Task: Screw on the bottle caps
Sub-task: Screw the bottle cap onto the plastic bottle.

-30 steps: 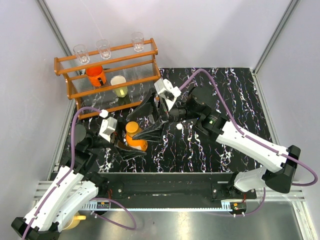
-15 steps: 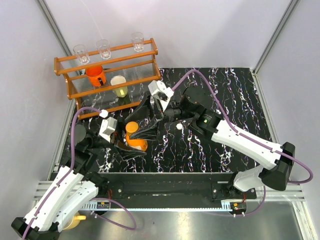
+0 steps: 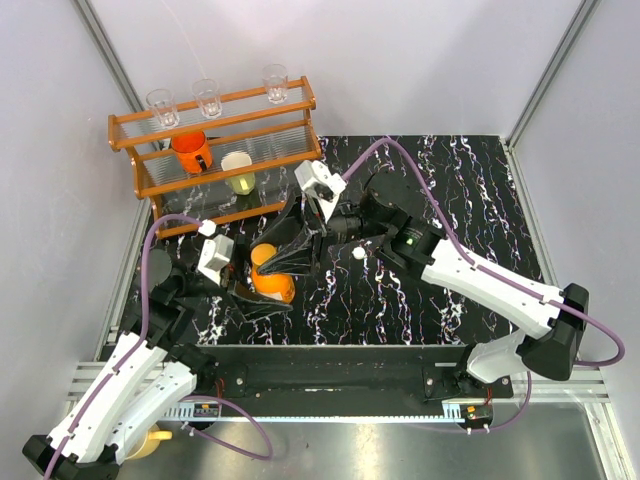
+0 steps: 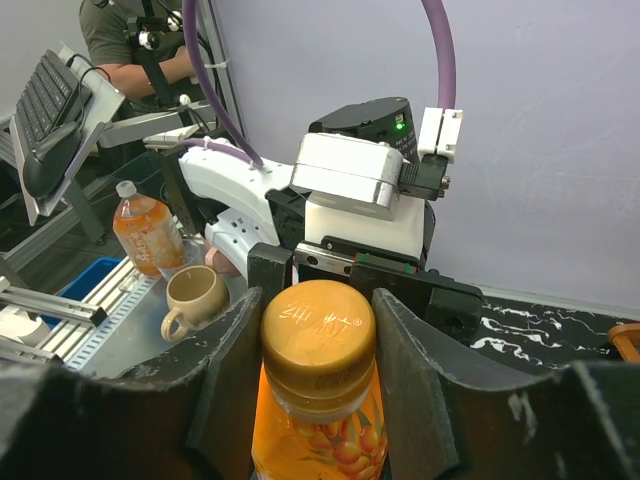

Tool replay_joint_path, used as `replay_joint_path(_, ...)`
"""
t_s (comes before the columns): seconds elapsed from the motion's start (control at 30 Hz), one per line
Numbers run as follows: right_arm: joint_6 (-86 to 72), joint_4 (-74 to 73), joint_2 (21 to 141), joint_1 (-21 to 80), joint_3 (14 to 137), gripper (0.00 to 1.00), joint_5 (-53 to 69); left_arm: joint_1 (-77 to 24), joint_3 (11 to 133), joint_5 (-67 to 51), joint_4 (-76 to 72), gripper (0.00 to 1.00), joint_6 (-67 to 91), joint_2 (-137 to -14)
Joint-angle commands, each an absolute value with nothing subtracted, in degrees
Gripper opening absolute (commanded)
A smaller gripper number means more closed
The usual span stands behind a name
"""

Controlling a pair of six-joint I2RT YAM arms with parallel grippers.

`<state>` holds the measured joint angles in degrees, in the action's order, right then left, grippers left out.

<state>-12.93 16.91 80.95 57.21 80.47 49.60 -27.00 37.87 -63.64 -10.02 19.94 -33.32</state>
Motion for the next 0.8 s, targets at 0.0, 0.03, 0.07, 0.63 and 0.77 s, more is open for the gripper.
replay_joint_path(0.0,-16.3,20.2,81.6,57.3,83.8,0.49,51.3,-26.6,38.1,-63.7,-12.7,0.18,19.8,-32.6)
replay_joint_path(0.03,-17.0,20.5,81.8,57.2,84.0,0.49,51.4,-26.6,38.1,-63.8,-12.7,0.18,19.8,-32.5)
replay_joint_path(0.07,-17.7,20.5,82.2,57.0,84.3,0.49,51.5,-26.6,38.1,-63.9,-12.7,0.18,19.8,-32.5)
replay_joint_path(0.63,-20.8,12.3,81.7,56.3,88.2,0.45,49.5,-26.6,38.2,-59.7,-2.4,0.18,8.4,-32.0)
replay_joint_path(0.77,-17.9,8.6,81.6,56.2,88.2,0.43,47.8,-26.5,38.6,-57.6,-1.7,0.18,7.8,-32.3)
